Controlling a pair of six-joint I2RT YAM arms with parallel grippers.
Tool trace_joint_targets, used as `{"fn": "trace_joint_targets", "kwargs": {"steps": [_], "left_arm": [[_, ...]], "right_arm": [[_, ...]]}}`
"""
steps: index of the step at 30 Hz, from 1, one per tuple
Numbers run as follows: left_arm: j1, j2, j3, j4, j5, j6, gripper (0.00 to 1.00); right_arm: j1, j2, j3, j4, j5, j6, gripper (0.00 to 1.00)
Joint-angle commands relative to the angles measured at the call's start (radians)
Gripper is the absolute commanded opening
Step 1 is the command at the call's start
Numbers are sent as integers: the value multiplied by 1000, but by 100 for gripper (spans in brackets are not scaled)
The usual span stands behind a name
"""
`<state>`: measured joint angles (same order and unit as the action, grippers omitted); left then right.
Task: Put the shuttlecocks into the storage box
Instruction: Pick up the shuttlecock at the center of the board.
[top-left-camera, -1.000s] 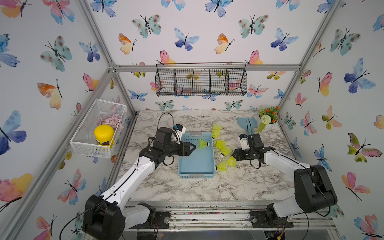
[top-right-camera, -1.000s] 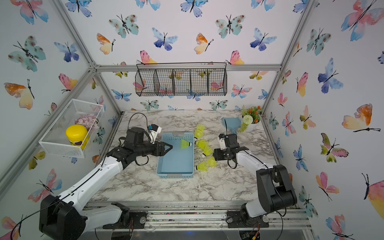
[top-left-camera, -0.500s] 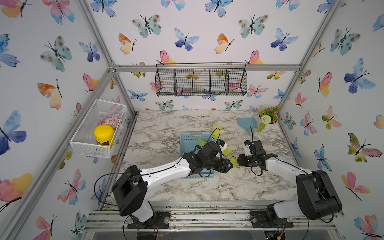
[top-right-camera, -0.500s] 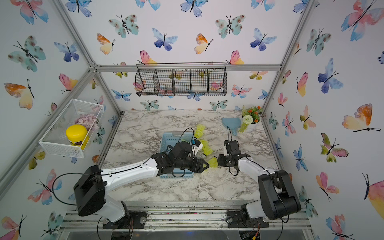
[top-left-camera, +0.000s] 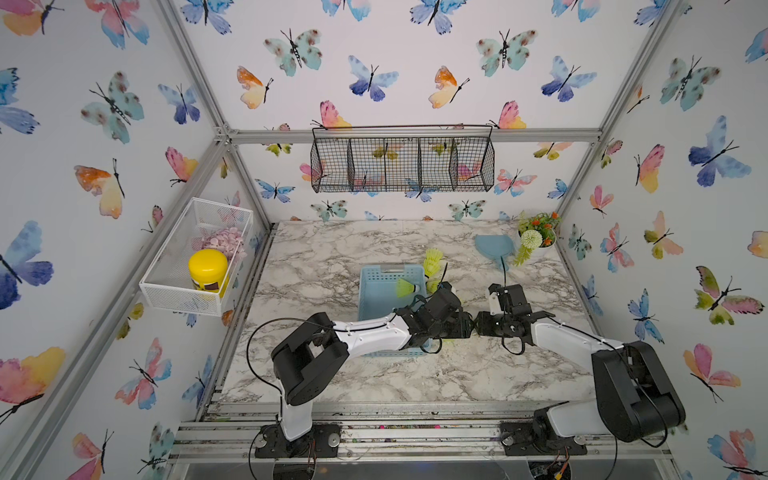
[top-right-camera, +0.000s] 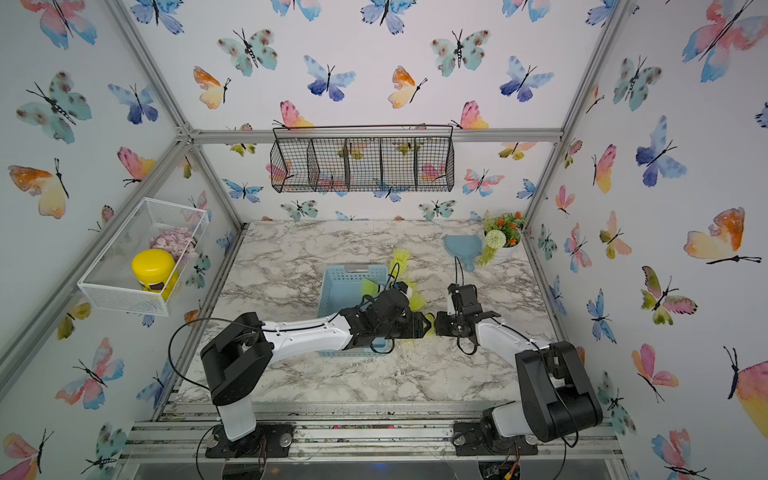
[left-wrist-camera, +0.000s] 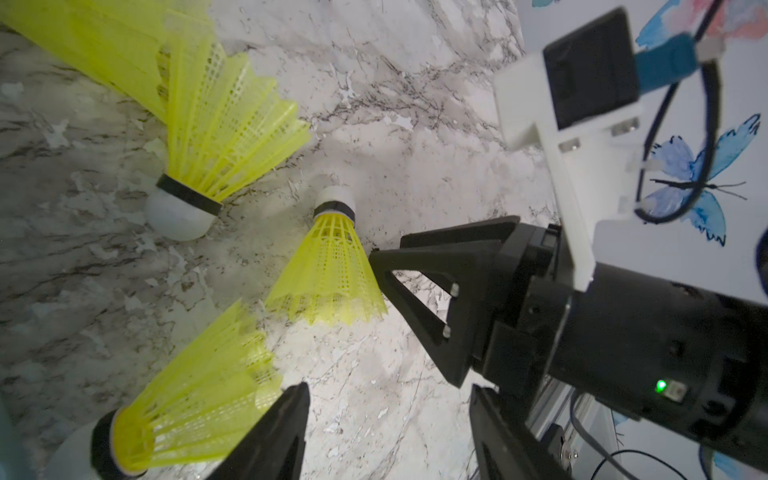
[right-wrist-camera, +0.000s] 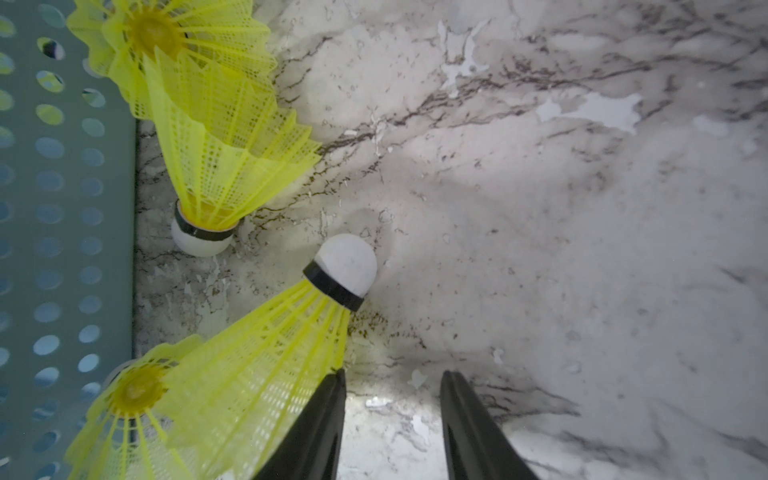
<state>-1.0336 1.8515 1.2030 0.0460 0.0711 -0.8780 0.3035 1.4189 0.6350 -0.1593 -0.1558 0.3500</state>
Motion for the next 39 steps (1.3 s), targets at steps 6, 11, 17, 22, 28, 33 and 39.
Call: {"fn": "trace_joint_targets", "kwargs": {"steps": [6, 11, 17, 22, 28, 33, 39], "left_arm": [[7, 98, 43, 120, -8, -111, 60], [9, 139, 64, 140, 6, -139, 53], [15, 204, 97, 116, 0, -150, 36], [18, 224, 113, 123, 5, -147, 10], [17, 212, 124, 144, 33, -119, 0], [17, 197, 172, 124, 90, -53, 0], [18, 108, 253, -32, 96, 118, 0]], "right_arm": [[0, -33, -26, 20, -14, 15, 45], [-1, -41, -31, 21, -24, 18, 45], [-1, -49, -38, 20, -28, 17, 45], [-1, -69, -40, 8, -22, 15, 44], [0, -165, -45, -47, 143, 42, 45], [-3, -270, -64, -80, 341, 112, 48], [-26, -311, -47, -80, 383, 88, 48]]}}
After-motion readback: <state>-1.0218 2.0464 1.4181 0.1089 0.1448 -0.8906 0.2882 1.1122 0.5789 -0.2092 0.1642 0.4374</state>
